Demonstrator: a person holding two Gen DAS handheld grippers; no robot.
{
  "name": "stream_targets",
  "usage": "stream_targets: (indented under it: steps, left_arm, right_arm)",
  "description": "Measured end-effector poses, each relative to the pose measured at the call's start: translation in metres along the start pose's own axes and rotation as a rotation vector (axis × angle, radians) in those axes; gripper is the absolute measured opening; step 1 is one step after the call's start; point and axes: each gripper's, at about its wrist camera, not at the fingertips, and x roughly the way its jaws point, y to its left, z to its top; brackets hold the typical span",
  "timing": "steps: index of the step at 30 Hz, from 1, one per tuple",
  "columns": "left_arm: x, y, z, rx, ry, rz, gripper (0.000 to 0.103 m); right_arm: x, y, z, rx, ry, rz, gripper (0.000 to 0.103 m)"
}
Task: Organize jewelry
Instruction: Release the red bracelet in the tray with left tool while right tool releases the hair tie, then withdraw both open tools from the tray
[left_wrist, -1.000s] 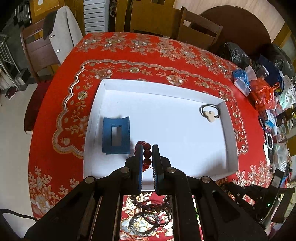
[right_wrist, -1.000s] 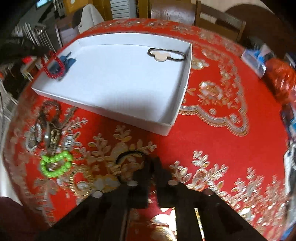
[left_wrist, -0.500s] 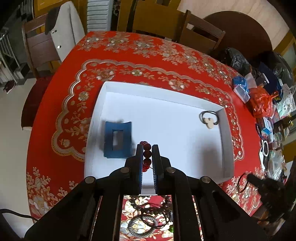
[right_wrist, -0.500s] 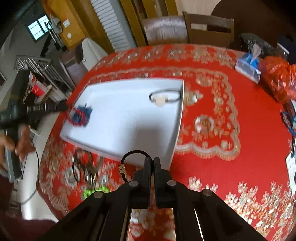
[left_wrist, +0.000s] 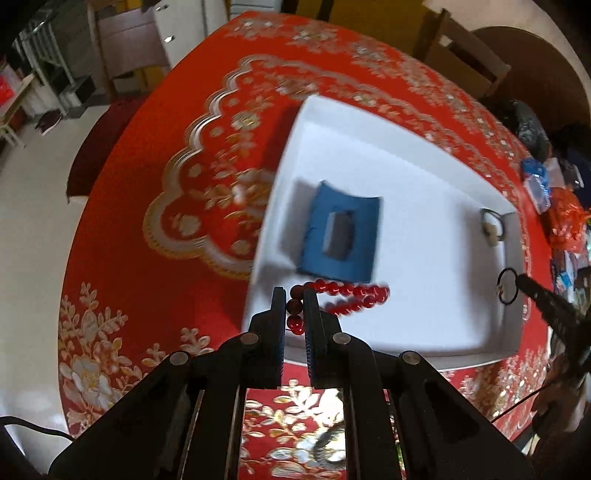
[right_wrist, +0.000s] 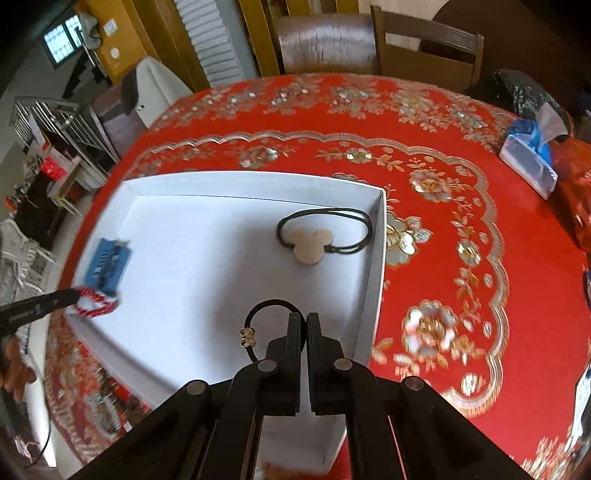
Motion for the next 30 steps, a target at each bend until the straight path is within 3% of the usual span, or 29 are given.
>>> stream_targets:
  steps: [5,8,10,12,18,19,21,30]
  left_arm:
    - [0.007,0.007,-0.002,-0.030,0.011,0.026,0.008]
    - [0.007,0.006,-0.002,-0.037,0.007,0.034,0.010]
    - [0.007,0.003,-0.003,-0.021,0.006,0.040,0.017]
    - [0.006,-0.003,-0.004,-0.002,0.011,0.031,0.032]
    - [-0.010,-0.015,-0.011,0.033,-0.039,0.047,0.047]
    - [-0.014,-0.015,-0.013,0.037,-0.052,0.055,0.048]
    - [-0.021,-0.017,-0.016,0.046,-0.078,0.068,0.048]
    - [-0.044,-0.023,-0.038,0.080,-0.130,0.067,0.048]
  right_arm:
    - [0.023,-0.005,0.011,-0.016,0.027,-0.066,0.002]
    - [0.023,-0.008,0.012,-0.011,0.023,-0.035,0.008]
    - [0.021,-0.009,0.010,-0.010,0.018,-0.045,0.027]
    - [0.013,-0.009,0.009,0.012,-0.002,-0.014,0.028]
    - [-0.022,0.000,-0.005,0.062,-0.067,0.043,0.032]
    - [-0.029,0.003,-0.010,0.068,-0.078,0.046,0.038]
    - [-0.042,0.012,-0.021,0.067,-0.102,0.053,0.042]
    - [-0.073,0.056,-0.064,0.058,-0.131,0.071,0.042]
